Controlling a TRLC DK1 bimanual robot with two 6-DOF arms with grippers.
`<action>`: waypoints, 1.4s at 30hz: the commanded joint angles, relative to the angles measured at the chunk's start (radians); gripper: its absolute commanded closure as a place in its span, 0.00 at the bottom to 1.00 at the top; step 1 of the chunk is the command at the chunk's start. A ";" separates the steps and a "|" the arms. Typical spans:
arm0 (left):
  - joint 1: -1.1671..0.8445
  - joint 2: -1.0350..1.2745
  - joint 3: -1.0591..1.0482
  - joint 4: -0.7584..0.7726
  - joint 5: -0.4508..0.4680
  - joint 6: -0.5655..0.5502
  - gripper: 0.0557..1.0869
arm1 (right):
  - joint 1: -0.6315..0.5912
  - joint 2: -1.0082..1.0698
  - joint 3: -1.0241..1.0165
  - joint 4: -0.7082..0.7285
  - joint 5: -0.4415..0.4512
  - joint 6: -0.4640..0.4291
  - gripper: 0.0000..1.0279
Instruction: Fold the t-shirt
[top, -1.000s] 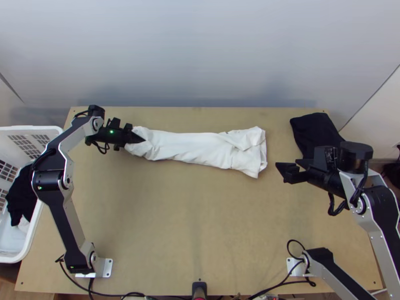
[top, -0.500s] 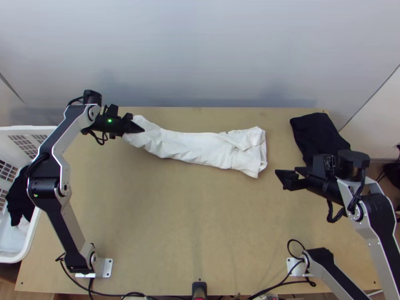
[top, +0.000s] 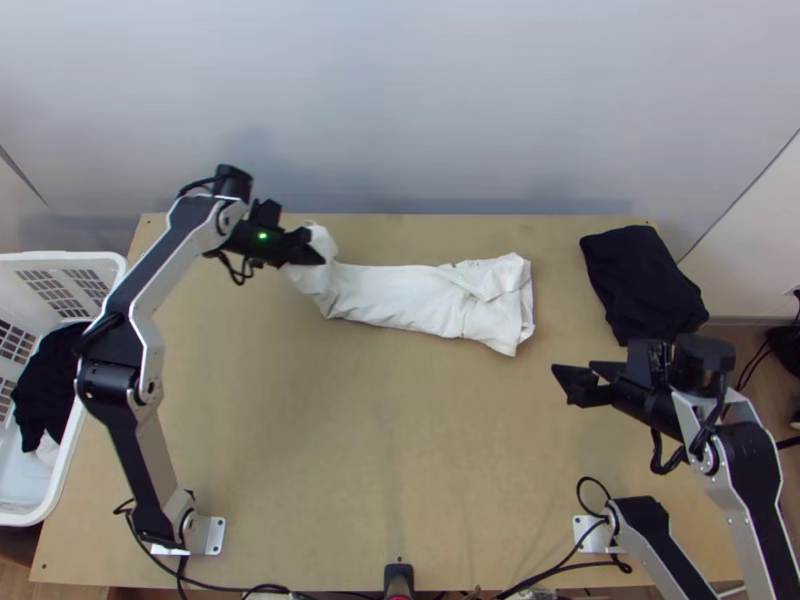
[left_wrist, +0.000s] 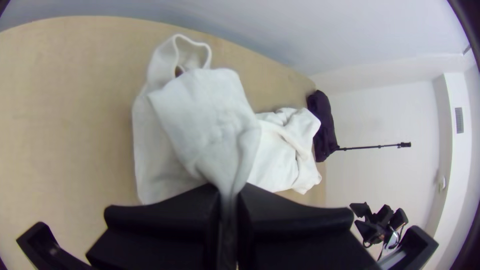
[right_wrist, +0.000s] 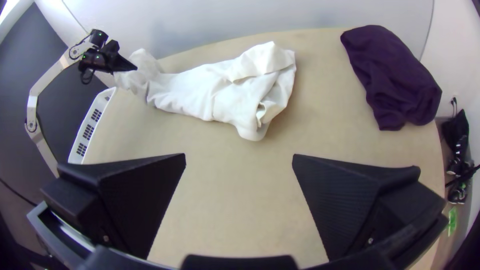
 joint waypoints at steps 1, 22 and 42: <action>-0.101 0.044 0.119 -0.011 -0.055 -0.047 0.96 | -0.025 -0.065 -0.062 0.000 -0.019 0.021 0.04; -0.380 0.260 0.407 0.069 -0.075 -0.180 0.96 | -0.070 -0.098 -0.098 0.000 -0.027 0.031 0.04; -0.581 0.387 0.449 0.489 -0.121 -0.397 0.96 | -0.101 -0.089 -0.108 0.002 -0.034 0.031 0.04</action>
